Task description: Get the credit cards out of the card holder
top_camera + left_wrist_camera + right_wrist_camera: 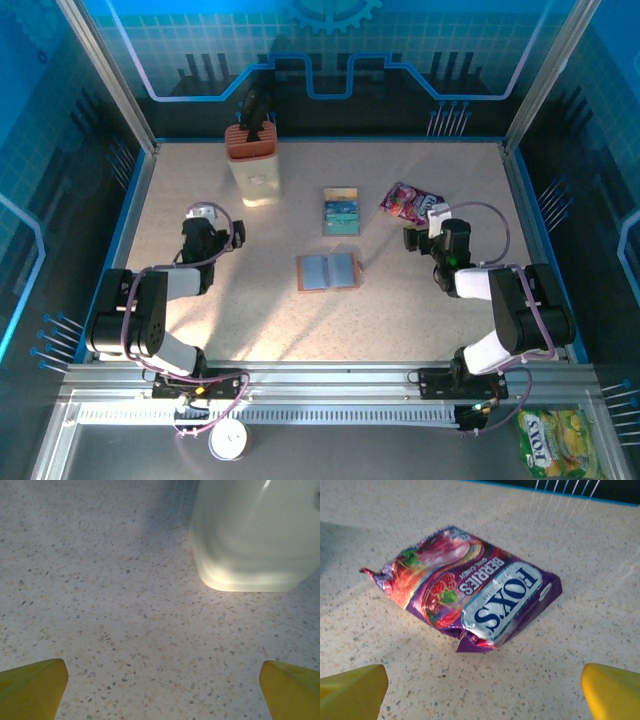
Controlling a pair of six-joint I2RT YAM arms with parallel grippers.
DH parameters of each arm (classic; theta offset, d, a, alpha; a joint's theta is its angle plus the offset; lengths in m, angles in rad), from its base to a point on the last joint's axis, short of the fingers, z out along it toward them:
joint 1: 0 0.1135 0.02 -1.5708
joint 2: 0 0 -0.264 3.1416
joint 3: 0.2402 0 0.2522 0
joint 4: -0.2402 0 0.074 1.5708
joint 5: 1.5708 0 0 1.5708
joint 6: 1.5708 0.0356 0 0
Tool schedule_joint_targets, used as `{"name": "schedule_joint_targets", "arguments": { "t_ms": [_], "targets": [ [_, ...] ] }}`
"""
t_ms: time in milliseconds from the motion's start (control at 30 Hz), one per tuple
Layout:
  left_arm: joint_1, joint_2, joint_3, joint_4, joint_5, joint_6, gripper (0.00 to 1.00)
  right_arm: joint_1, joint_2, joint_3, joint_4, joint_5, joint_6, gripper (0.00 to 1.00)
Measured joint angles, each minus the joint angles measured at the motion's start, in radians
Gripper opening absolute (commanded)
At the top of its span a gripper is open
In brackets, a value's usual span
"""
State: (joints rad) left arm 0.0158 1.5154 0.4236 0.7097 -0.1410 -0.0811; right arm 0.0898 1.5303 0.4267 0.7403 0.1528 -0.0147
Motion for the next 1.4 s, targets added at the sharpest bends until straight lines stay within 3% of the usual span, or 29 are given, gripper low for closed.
{"name": "schedule_joint_targets", "arguments": {
  "t_ms": [100,333,1400],
  "targets": [
    [0.000,0.022,-0.073,0.126,0.019,0.008,0.99,-0.006,0.002,-0.028,0.052,-0.011,0.001,1.00],
    [-0.023,0.032,-0.064,0.179,0.017,0.040,0.99,-0.006,0.003,-0.029,0.100,-0.035,0.001,1.00],
    [-0.045,0.032,-0.060,0.212,-0.007,0.083,0.99,-0.006,0.003,-0.029,0.114,-0.056,-0.004,1.00]
  ]
}}
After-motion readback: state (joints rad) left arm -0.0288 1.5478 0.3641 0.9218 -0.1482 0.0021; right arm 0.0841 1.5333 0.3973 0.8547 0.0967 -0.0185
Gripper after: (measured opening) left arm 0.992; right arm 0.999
